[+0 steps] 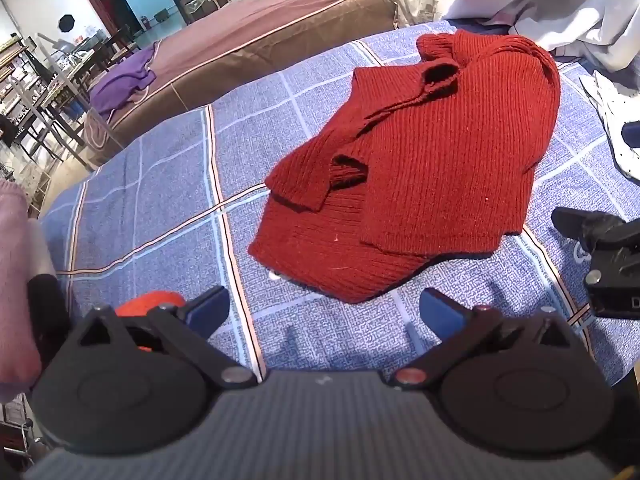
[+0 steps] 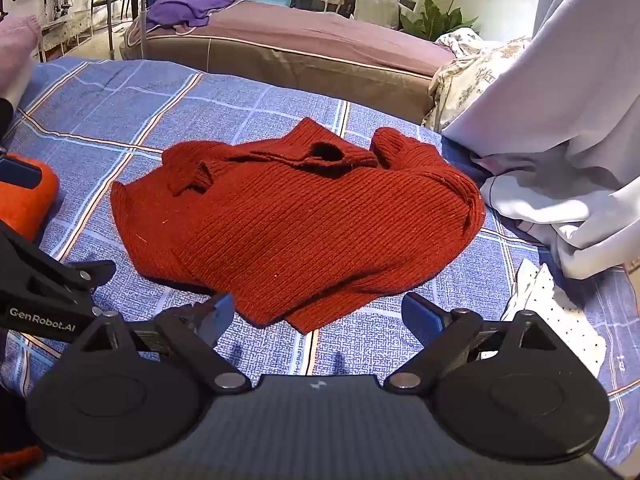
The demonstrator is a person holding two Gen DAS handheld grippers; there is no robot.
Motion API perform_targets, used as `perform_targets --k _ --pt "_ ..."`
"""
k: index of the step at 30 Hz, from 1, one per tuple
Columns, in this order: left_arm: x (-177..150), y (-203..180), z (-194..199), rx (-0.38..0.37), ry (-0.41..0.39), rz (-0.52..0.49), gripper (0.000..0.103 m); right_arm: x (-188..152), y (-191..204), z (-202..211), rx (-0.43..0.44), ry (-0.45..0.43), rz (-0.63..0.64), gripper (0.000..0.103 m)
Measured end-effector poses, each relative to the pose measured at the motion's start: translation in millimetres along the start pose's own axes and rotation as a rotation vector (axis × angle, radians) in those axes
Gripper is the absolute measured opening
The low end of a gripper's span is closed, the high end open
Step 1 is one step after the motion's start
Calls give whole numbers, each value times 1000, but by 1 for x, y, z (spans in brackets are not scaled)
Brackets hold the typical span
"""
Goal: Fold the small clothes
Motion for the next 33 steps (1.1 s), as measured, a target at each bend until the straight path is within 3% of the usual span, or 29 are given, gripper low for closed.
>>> perform_targets --k 11,22,33 --pt "1 0 2 1 8 -11 103 -1 0 -1 0 3 3 103" --pt "3 -2 3 3 -59 4 103 -1 0 0 -1 4 14 103" --pt "1 -2 0 13 -52 -7 103 -1 2 -1 -3 8 20 103"
Point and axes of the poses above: each gripper's, at about its wrist camera, not at the fingertips, and z roughly against the way its jaws point, y to its left, x to its top, the point moved 8 cm from there along -z, roughly the way its jaws point, and after that the axes turned 8 degrees about -y, right-handed, at the moved point
